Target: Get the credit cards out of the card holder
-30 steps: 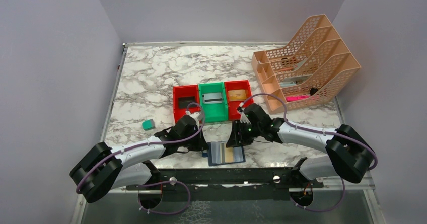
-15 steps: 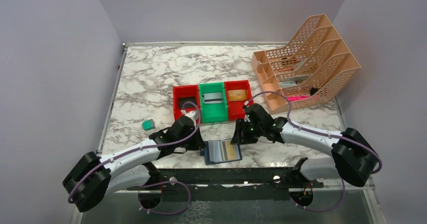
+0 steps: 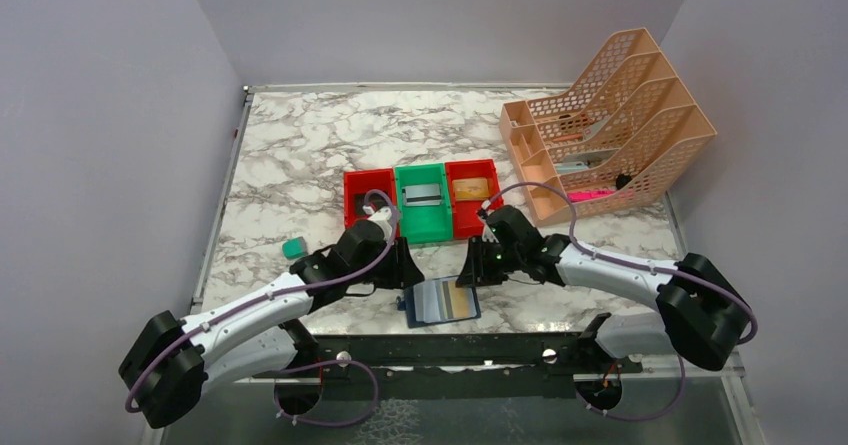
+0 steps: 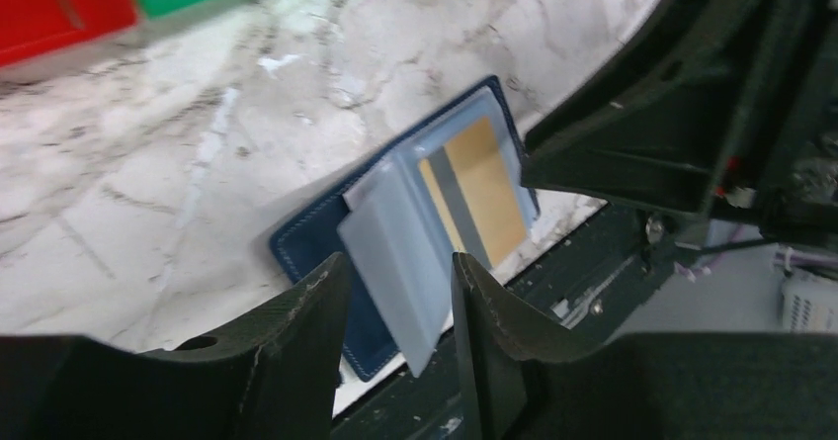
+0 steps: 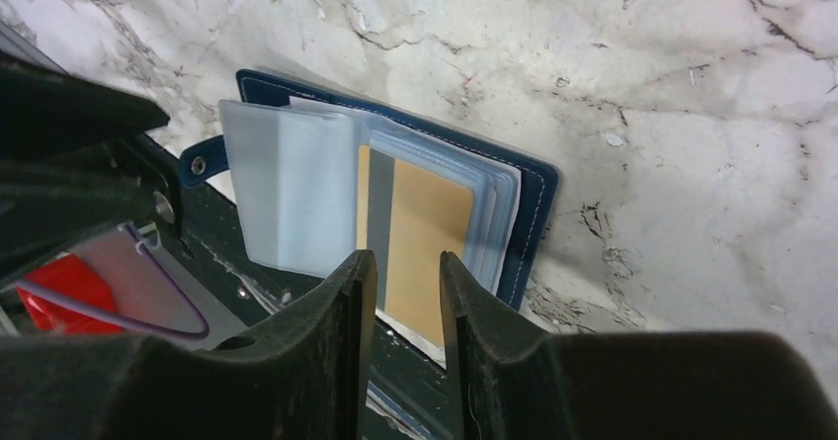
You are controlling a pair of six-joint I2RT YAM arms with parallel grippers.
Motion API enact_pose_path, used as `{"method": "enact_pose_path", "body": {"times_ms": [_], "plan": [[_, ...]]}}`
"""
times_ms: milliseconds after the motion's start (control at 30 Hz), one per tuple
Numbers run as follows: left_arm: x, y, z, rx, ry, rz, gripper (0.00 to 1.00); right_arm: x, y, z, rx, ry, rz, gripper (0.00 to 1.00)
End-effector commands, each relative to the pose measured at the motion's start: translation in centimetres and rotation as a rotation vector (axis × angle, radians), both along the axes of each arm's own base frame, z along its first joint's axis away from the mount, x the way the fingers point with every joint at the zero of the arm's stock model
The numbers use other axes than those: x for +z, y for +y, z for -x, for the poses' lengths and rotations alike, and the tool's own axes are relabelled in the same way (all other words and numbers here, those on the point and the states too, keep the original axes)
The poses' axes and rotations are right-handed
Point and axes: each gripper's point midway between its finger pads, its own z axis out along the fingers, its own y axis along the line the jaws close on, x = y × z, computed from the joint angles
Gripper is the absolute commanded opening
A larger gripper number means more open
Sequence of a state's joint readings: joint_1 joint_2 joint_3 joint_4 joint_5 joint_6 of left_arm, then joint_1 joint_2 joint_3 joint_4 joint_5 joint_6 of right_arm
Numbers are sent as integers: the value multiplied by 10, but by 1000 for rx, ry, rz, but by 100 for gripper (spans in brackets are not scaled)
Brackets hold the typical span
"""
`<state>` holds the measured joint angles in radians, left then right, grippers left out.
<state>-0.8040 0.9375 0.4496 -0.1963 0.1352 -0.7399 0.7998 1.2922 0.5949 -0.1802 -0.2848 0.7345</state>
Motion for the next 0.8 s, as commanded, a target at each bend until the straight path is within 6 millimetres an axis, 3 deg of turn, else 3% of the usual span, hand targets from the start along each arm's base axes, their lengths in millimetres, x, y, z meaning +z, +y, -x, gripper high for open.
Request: {"method": "enact_pose_path", "body": {"times_ms": [0, 100, 200, 400, 567, 767], "plan": [[30, -39, 14, -159, -20, 150, 47, -9, 5, 5, 7, 29, -20, 34], [28, -54, 21, -198, -8, 176, 48, -15, 3, 5, -2, 34, -9, 31], [11, -59, 24, -186, 23, 130, 49, -20, 4, 7, 4, 49, -4, 29], [-25, -58, 28, -152, 88, 68, 46, -32, -1, 9, -4, 69, 29, 27], [-38, -60, 30, -131, 112, 78, 42, -42, -7, 14, -9, 96, 56, 25], [-56, -54, 32, -31, 161, 116, 31, -50, -13, 21, -10, 119, 74, 24]]}}
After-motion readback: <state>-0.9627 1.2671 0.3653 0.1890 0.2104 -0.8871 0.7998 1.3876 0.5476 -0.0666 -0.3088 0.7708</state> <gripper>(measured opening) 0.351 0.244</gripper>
